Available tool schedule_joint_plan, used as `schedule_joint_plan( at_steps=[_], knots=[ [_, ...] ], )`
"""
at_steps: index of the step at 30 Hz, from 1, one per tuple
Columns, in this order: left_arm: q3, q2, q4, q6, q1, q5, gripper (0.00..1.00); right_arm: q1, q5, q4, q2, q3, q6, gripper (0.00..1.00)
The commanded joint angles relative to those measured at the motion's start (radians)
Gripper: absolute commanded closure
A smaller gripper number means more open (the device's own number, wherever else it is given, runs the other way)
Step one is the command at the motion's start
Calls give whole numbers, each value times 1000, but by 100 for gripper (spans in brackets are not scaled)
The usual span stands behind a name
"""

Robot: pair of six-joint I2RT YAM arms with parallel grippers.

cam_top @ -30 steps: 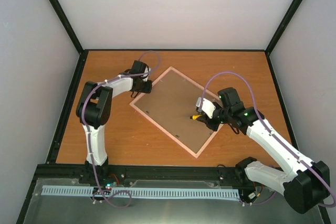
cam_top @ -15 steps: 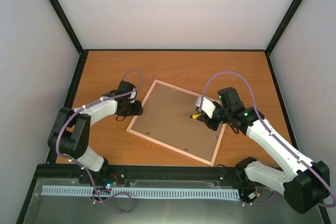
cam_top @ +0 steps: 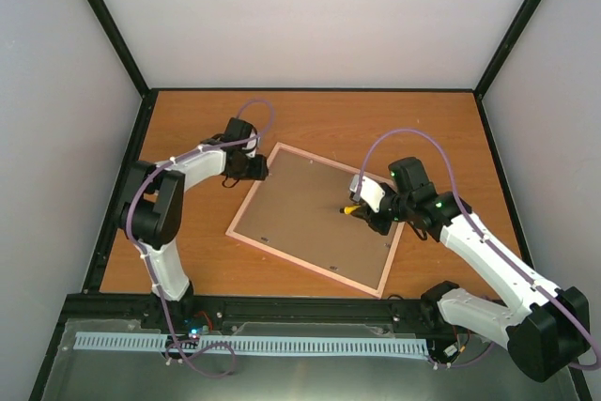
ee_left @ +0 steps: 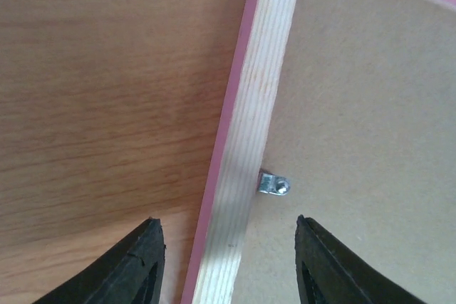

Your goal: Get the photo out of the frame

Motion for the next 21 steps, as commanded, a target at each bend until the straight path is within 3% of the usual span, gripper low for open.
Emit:
schedule_joint_plan(
  at_steps=[1,8,21],
  knots=[
    [31,54,-8,39,1,45,51,7,6,22,9,-9,11,97],
    [-121,-42,33,-19,-9,46,54,7,25,8,70,13,23,97],
    [-269,-83,8,-216,7,-116,87,7,-14,-13,115,23,28,97]
  ],
)
